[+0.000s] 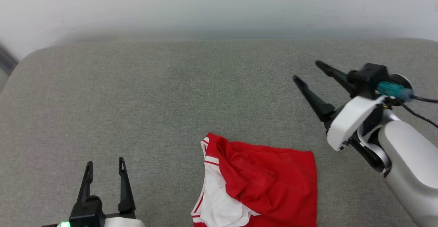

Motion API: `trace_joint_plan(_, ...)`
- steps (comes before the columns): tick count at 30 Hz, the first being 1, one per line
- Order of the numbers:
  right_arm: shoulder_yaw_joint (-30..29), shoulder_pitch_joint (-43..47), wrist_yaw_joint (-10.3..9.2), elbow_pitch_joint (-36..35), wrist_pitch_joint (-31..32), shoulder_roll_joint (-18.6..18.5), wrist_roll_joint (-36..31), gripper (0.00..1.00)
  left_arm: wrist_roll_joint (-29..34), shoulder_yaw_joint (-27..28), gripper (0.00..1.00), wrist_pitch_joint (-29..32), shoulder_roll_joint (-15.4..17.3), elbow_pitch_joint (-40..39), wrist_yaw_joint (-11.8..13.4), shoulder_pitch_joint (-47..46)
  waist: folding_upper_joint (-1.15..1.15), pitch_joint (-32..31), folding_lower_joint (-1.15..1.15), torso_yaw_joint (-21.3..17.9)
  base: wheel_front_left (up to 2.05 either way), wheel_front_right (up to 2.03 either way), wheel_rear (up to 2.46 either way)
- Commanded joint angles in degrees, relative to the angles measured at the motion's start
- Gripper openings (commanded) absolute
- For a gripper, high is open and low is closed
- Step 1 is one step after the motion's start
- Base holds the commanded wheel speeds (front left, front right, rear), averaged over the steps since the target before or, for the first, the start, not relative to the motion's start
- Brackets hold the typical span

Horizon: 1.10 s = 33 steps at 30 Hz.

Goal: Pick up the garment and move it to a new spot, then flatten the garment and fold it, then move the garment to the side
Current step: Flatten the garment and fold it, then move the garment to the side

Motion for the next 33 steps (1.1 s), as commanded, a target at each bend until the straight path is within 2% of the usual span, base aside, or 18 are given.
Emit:
trace_joint_plan(1,-3.46,2.82,-0.02,0.7,-3.68,1.15,-2.44,1.0,0.3,0.28,1.0,-0.14,0.0,-0.18,-0.17,0.77,0.0,-0.78,0.0,-0.83,0.0,0.0,0.0)
trace_joint_plan(4,-11.88,7.62,-0.02,1.83,-10.03,3.3,-7.52,1.0,0.44,0.41,1.0,-0.15,-0.03,-0.09,-0.26,0.87,0.0,-1.43,0.0,-1.4,0.0,0.0,0.0)
trace_joint_plan(8,-21.9,14.88,-0.02,0.15,-13.43,6.97,-13.82,1.0,0.39,0.47,1.0,-0.15,-0.07,-0.13,-0.8,1.44,0.0,-2.48,0.0,-1.86,0.0,0.0,0.0)
trace_joint_plan(13,-32.27,24.42,-0.02,-10.36,-14.02,13.04,-19.66,1.0,0.56,0.41,1.0,-0.15,-0.09,-0.32,-0.71,2.64,0.0,-3.51,0.0,-2.63,0.0,0.0,0.0)
trace_joint_plan(17,-36.0,32.82,-0.02,-17.48,-14.0,16.85,-22.48,1.0,0.63,-0.12,1.0,-0.14,-0.12,-0.01,-0.48,3.38,0.0,-4.32,0.0,-2.61,0.0,0.0,0.0)
trace_joint_plan(20,-37.64,38.24,-0.02,-20.19,-14.01,19.06,-23.37,1.0,0.59,-0.49,1.0,-0.15,-0.14,0.17,-0.57,3.55,0.0,-4.98,0.0,-2.25,0.0,0.0,0.0)
trace_joint_plan(26,-40.49,45.2,-0.02,-22.92,-14.01,21.88,-23.36,1.0,1.23,-1.17,1.0,-0.15,0.11,0.48,-1.09,4.68,0.0,-6.11,0.0,-1.82,0.0,0.0,0.0)
trace_joint_plan(33,-42.1,49.5,-0.02,-23.87,-14.02,23.19,-22.95,1.0,1.42,-1.73,1.0,-0.15,0.24,0.65,-1.36,5.62,0.0,-6.86,0.0,-1.42,0.0,0.0,0.0)
